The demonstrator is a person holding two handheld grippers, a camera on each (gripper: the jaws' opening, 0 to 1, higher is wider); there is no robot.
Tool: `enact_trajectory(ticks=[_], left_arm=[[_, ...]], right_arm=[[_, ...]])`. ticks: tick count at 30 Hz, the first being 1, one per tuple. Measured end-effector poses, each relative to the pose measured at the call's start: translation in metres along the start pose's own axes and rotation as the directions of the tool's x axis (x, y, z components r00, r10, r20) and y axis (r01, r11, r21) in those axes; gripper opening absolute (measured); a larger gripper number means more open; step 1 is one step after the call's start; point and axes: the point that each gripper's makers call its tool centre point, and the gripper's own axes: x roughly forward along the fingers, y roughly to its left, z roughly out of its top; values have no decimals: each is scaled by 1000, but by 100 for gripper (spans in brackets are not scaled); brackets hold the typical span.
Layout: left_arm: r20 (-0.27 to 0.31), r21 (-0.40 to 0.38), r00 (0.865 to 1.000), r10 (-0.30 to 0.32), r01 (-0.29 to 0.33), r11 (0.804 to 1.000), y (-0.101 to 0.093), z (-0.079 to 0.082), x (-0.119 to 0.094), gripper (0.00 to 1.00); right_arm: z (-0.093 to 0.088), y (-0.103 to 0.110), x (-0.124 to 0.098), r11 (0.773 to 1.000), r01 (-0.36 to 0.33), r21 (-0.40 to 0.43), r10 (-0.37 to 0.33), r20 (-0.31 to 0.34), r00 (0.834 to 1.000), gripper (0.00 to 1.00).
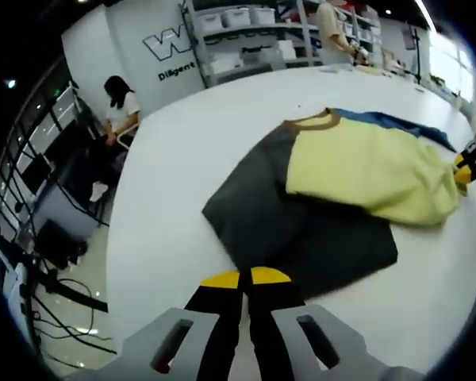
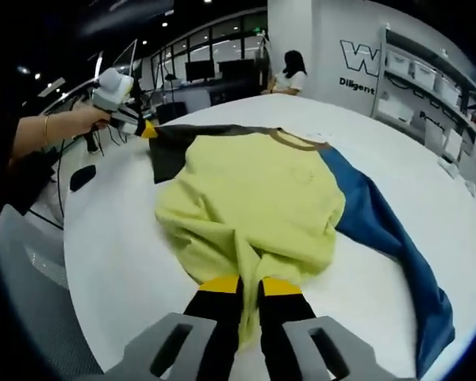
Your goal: Fold the garment on the visible template until the final outline fits inside the template.
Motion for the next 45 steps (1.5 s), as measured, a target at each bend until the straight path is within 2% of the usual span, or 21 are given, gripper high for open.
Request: enact_trajectory(ticks=[4,8,11,18,23,29,32,35,42,45], left_arm=[[-2,-25,1000,11,-11,1000,6,-1,1,1],[20,-77,999,41,-39,996,16,2,0,1],[19,-83,998,53,-51,995,22,1,1,1],[1,-62,997,73,-72,995,35,-4,7,1],[-21,-1,994,107,-107,994,49,-8,10,1],[-16,-34,990,140,-141,989,58,-3,10,2],[-16,-23,985,172,-172,985,62,-1,10,8],[-13,-31,985,173,-173,984,60,0,7,15],[42,-21,992,116,-115,993,41,7,1,36],[61,-11,994,88,-88,996,31,9,-2,43]], right_arm=[[6,8,-9,999,-45,-6,45,-9,999,0],[12,15,-15,996,-78,-43,77,-17,997,0],[12,17,-15,994,-85,-70,83,-29,996,0],[14,18,-18,993,-101,-59,100,-32,994,0],[20,13,-26,992,-121,-47,120,-19,993,0],[29,16,-34,983,-173,-61,173,-13,985,0],[31,17,-35,979,-191,-72,191,-14,982,0],[34,19,-36,972,-213,-102,212,-23,977,0],[46,21,-38,961,-253,-112,252,-16,967,0],[57,19,-38,959,-260,-114,262,0,965,0]])
